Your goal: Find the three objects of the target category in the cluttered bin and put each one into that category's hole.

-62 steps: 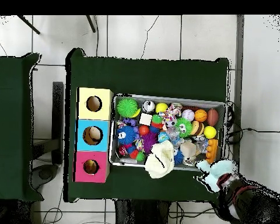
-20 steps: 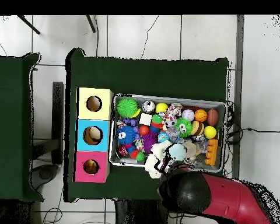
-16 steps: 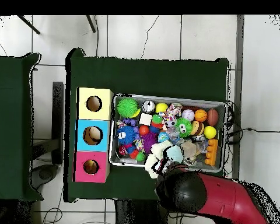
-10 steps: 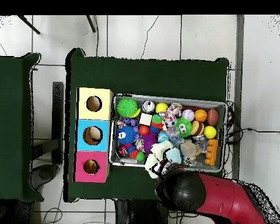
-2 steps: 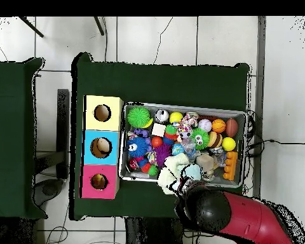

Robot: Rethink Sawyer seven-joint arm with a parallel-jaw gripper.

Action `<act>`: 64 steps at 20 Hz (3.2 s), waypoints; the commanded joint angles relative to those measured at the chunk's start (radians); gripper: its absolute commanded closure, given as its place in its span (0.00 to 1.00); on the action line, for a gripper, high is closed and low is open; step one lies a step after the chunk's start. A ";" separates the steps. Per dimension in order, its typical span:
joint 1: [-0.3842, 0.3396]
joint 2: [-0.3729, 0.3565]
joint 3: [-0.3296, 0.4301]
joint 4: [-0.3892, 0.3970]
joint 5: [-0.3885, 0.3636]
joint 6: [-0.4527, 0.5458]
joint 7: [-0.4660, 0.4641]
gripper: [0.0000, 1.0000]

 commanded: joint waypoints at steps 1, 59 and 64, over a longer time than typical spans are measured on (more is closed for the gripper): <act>-0.020 0.027 -0.016 -0.047 0.032 0.021 0.078 0.00; -0.066 0.324 0.008 -0.388 -0.012 -0.021 0.001 1.00; -0.065 0.325 -0.001 -0.378 -0.009 -0.031 0.016 1.00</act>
